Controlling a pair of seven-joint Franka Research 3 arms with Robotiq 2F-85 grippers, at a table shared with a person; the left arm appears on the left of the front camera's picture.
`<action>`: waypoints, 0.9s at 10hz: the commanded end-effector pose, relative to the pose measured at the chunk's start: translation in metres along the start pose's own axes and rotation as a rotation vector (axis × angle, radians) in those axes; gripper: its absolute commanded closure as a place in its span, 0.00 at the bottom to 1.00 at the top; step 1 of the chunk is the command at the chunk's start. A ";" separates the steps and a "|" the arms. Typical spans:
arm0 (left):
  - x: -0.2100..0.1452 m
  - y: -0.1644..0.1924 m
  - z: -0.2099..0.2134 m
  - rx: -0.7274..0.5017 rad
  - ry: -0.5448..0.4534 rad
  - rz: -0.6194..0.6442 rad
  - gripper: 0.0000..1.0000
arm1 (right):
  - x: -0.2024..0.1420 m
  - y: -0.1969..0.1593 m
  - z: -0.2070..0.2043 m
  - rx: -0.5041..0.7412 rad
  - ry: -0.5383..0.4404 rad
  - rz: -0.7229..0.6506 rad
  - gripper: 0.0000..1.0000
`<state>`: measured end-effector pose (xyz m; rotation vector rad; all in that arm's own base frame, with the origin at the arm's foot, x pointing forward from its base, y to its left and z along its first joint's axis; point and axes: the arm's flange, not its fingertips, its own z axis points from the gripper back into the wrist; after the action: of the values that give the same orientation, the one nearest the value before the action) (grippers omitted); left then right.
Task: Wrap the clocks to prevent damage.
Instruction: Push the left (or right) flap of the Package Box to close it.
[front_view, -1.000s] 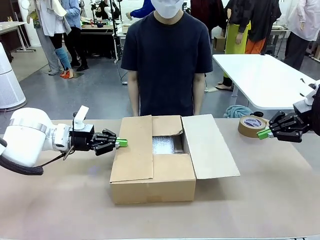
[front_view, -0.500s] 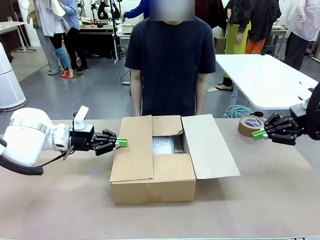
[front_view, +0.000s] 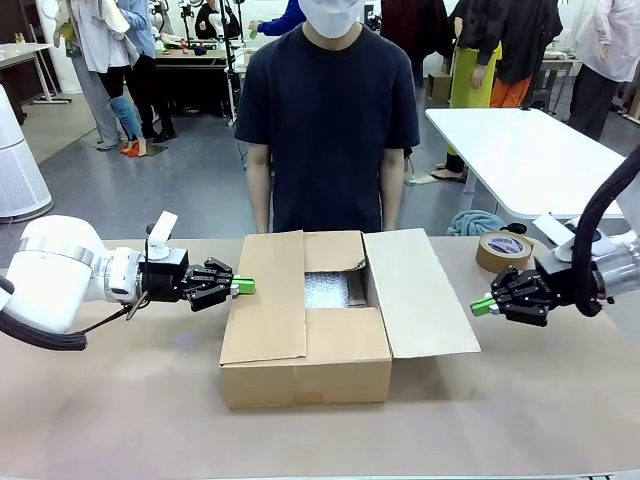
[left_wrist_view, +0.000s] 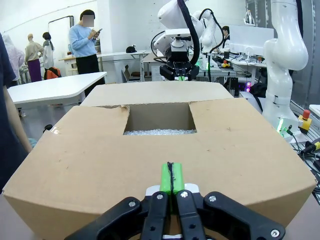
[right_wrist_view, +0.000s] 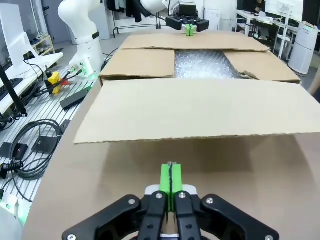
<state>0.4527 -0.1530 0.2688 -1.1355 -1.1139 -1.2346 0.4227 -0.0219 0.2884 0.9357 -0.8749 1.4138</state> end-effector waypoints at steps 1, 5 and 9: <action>-0.003 0.000 0.000 0.006 0.012 0.001 1.00 | 0.003 -0.011 -0.011 -0.007 -0.030 0.017 0.99; -0.003 0.000 0.000 0.006 0.012 0.001 1.00 | 0.011 -0.019 -0.029 0.005 -0.208 0.017 0.99; -0.003 0.000 0.000 0.006 0.012 0.001 1.00 | 0.026 -0.020 -0.046 -0.057 -0.474 0.003 0.99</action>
<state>0.4527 -0.1530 0.2688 -1.1355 -1.1140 -1.2346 0.4383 0.0224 0.2996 1.2197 -1.1738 1.2038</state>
